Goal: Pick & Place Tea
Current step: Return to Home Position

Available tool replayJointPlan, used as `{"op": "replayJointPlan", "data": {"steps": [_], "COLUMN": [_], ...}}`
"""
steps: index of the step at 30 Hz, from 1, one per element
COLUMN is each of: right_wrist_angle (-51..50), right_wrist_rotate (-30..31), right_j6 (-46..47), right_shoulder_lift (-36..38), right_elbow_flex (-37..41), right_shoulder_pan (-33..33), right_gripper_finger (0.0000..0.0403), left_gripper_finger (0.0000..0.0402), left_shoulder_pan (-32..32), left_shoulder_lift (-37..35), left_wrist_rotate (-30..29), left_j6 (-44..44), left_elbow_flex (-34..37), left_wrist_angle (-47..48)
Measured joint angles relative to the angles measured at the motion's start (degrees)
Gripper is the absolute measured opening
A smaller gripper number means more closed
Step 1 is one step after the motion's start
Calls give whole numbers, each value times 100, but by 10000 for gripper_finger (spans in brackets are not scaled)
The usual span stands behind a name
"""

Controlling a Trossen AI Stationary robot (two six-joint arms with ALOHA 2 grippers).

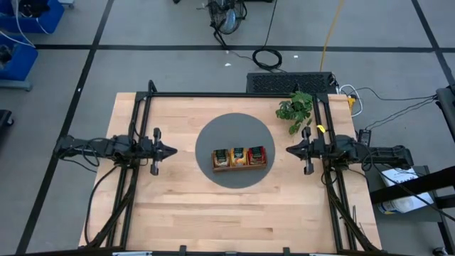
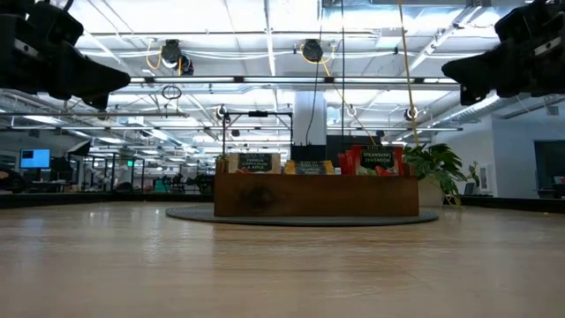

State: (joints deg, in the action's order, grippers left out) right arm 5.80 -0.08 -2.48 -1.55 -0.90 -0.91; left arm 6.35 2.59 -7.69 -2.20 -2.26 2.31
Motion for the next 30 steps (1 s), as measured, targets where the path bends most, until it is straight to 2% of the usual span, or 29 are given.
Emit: {"op": "replayJointPlan", "data": {"steps": [7, 30], "right_wrist_angle": [-7, -9], "right_wrist_rotate": [0, 0], "right_j6": [-14, -13], "right_shoulder_lift": [-3, -1], "right_elbow_flex": [1, 3], "right_shoulder_pan": [0, 0], "right_gripper_finger": [0, 0], "left_gripper_finger": [44, 47], "left_shoulder_pan": [0, 0], "left_shoulder_lift": [2, 2], "left_wrist_rotate": [-20, -25], "left_j6": [20, 17], "left_elbow_flex": [15, 17], "left_wrist_angle": [-113, -235]}}
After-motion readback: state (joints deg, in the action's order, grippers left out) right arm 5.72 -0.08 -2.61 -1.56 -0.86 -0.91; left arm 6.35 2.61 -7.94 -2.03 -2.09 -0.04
